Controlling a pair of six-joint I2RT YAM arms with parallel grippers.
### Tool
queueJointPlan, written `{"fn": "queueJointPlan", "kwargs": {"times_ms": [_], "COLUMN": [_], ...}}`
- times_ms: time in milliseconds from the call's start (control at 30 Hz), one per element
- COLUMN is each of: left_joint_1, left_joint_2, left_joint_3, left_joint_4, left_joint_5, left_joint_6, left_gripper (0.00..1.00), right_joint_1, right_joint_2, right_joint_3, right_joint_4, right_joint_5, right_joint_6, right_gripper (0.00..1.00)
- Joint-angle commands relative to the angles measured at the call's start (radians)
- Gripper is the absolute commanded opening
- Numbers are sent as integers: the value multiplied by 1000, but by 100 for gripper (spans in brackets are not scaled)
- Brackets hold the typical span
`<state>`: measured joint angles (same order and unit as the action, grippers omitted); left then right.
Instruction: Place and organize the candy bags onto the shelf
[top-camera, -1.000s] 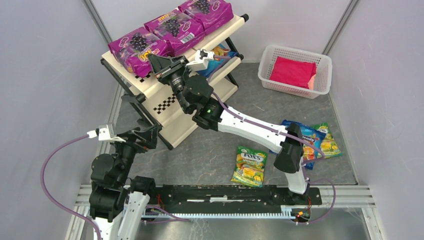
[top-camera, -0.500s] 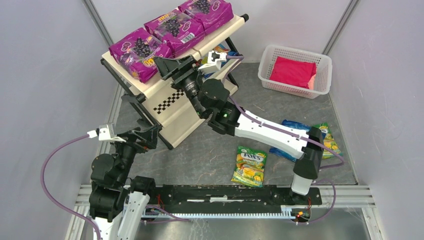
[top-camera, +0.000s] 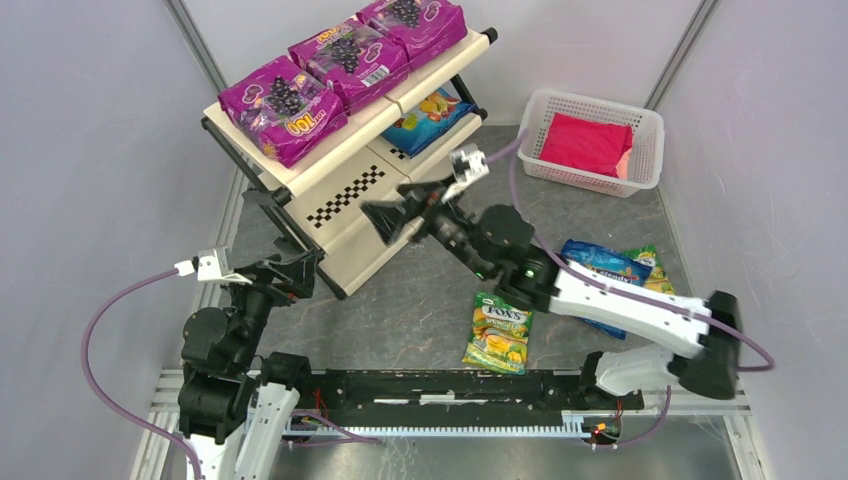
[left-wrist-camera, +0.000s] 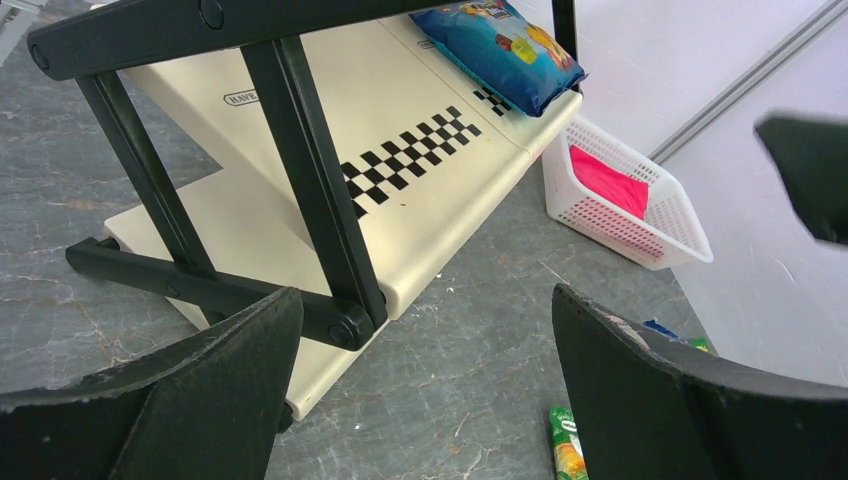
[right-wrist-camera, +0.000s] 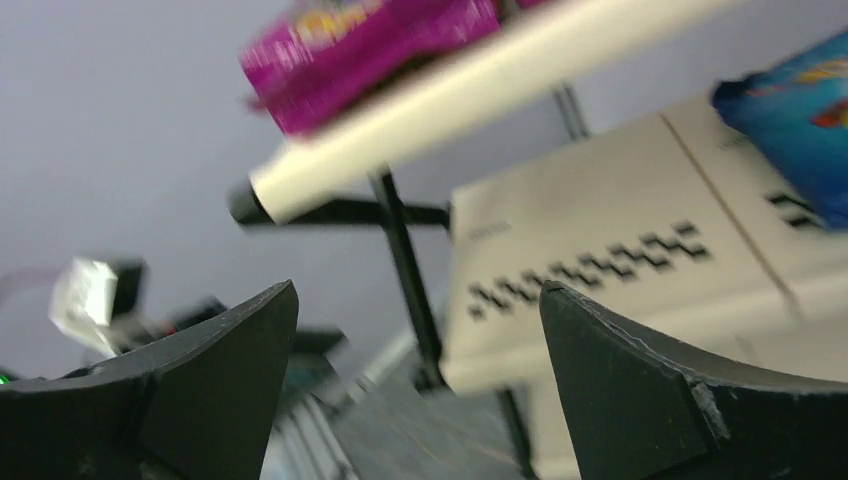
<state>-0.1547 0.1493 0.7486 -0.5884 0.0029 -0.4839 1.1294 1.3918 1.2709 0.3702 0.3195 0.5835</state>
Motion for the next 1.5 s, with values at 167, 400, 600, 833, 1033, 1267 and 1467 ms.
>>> {"fn": "queueJointPlan", "kwargs": {"times_ms": [167, 400, 600, 833, 1033, 1267, 1467], "left_joint_1": [-6, -6, -6, -6, -6, -6, -6], "left_joint_2": [-14, -10, -10, -14, -15, -11, -1], "left_joint_3": [3, 0, 1, 0, 0, 1, 0], "left_joint_4": [37, 41, 42, 40, 41, 41, 42], "left_joint_5": [0, 0, 0, 0, 0, 0, 0], "left_joint_6": [58, 59, 57, 57, 59, 60, 61], "left_gripper": [100, 100, 100, 100, 100, 100, 100], "right_joint_1": [-5, -5, -6, -6, -6, -17, -114], "right_joint_2": [-378, -511, -499, -537, -579, -574, -457], "right_joint_3": [-530, -721, -702, -826, -935, -995, -939], "right_joint_4": [-498, -815, -1099, -978, -846, -679, -487], "right_joint_5": [167, 124, 242, 56, 17, 151, 226], "right_joint_6": [-321, -46, 177, 305, 355, 263, -52], "right_gripper": [98, 98, 98, 98, 98, 96, 94]}}
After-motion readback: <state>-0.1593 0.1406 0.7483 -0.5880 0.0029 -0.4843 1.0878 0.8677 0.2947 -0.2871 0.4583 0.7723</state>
